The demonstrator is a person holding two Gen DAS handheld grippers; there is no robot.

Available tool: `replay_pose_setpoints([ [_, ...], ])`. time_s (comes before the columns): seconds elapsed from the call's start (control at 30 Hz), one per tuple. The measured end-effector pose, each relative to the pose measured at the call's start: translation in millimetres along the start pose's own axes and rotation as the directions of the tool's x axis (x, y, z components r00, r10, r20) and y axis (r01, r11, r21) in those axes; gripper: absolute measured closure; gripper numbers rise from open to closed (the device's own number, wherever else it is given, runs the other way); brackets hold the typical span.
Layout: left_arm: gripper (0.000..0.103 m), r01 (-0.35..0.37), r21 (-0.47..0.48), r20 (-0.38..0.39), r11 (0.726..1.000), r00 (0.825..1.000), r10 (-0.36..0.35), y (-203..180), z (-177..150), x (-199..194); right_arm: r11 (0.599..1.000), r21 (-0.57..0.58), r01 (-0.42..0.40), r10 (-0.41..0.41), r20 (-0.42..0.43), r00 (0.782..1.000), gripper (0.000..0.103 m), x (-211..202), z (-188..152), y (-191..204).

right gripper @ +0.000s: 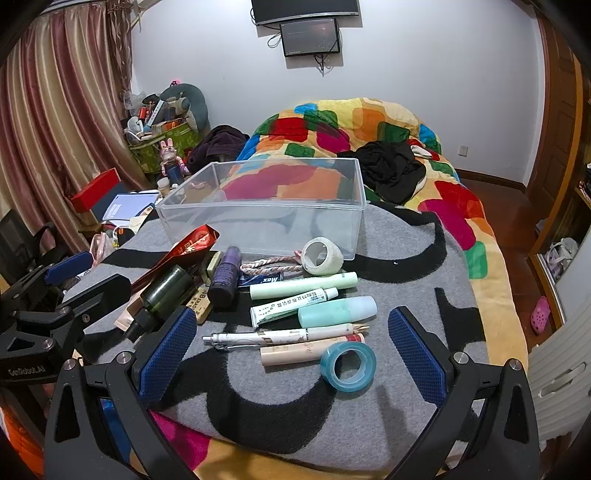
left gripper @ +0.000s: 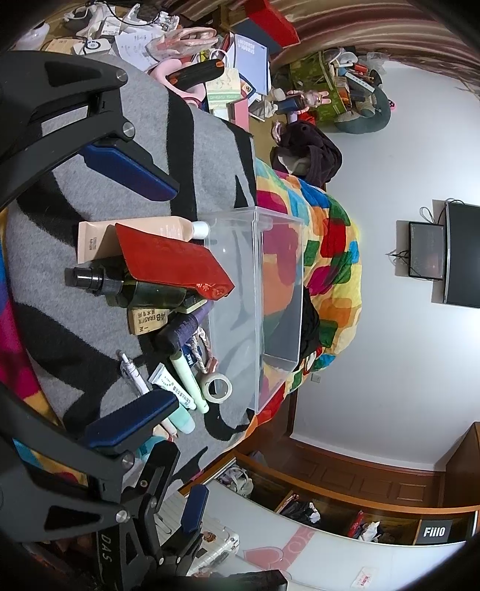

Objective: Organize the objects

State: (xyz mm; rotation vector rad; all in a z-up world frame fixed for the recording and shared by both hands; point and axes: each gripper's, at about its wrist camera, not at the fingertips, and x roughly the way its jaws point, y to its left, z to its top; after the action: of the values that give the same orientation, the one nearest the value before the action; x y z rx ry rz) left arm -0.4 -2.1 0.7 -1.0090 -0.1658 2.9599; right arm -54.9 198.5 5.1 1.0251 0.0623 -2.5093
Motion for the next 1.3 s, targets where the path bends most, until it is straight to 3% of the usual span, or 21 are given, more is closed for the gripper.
replay_pose_setpoints([
  [0.8, 0.001, 0.019, -0.04, -0.022, 0.999, 1.0, -0.02, 4.8, -4.1, 4.0, 1.0, 0.006, -0.019, 0.019, -0.021, 1.0, 0.001, 12.6, -5.1, -2.9],
  [0.9, 0.013, 0.006, -0.032, -0.037, 0.999, 0.999, -0.007, 4.8, -4.6, 8.1, 0.999, 0.022, -0.038, 0.039, -0.043, 0.998, 0.01, 21.1, -8.0, -5.6],
  [1.17, 0.023, -0.03, -0.034, -0.068, 0.999, 0.997, 0.028, 11.6, -4.8, 24.0, 0.999, 0.045, 0.0, 0.002, -0.054, 0.999, 0.03, 24.4, -16.0, -22.4],
  [1.3, 0.035, -0.039, -0.036, -0.09, 0.999, 0.995, 0.036, 18.4, 1.7, 34.5, 0.998, 0.05, 0.029, -0.025, -0.076, 0.997, 0.041, 24.3, -22.1, -33.5],
])
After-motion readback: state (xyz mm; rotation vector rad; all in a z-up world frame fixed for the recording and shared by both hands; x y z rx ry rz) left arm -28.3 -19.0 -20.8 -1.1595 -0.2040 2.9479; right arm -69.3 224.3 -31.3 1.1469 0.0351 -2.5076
